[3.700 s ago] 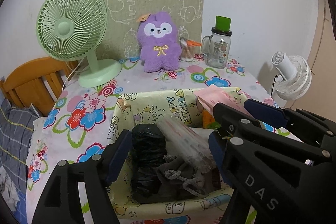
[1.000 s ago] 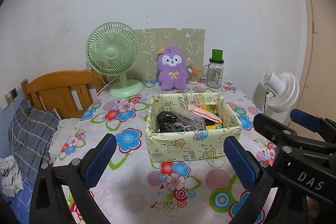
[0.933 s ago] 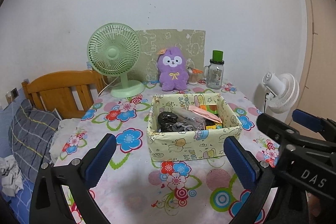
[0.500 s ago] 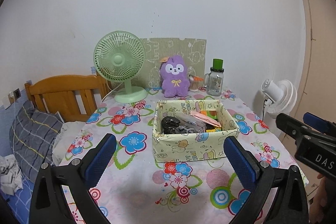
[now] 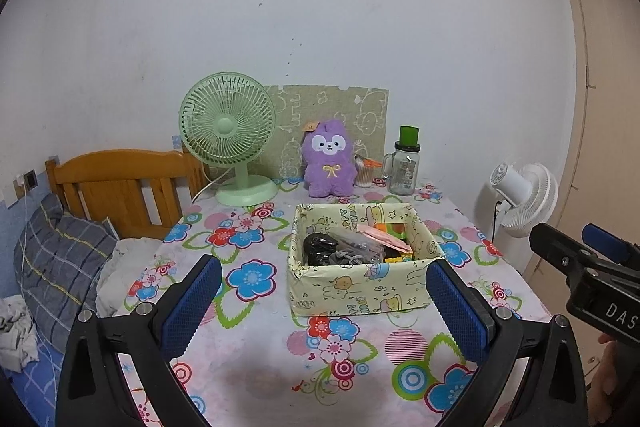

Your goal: Organize soft objects

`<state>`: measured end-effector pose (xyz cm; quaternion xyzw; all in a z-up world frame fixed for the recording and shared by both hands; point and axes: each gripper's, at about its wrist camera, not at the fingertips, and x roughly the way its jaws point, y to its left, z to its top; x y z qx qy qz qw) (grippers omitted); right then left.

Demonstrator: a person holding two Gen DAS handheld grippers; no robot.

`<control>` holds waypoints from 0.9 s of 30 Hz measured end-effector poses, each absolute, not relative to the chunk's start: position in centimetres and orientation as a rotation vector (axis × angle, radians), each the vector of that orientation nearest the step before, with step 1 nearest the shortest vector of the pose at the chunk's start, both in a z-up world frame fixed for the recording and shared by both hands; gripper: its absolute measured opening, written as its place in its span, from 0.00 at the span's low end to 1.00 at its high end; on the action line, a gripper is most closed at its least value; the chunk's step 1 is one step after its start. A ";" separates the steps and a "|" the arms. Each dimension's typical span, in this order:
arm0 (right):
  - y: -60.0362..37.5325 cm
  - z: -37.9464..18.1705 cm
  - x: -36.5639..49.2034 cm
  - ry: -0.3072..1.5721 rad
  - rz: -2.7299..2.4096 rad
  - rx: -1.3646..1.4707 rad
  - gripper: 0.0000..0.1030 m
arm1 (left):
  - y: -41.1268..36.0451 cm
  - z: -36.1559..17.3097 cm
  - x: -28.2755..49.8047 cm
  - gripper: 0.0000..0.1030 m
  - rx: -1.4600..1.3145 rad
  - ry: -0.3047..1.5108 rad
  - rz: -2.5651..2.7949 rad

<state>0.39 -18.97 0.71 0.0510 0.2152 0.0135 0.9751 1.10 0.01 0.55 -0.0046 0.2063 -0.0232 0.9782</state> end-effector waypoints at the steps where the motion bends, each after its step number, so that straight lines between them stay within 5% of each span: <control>1: -18.9 0.7 0.5 0.438 0.030 0.101 0.93 | 0.1 0.5 1.2 1.00 -0.012 0.421 -0.045; 27: -18.2 -0.1 1.5 0.465 0.049 0.092 0.93 | 0.5 -0.3 2.3 1.00 -0.039 0.459 -0.057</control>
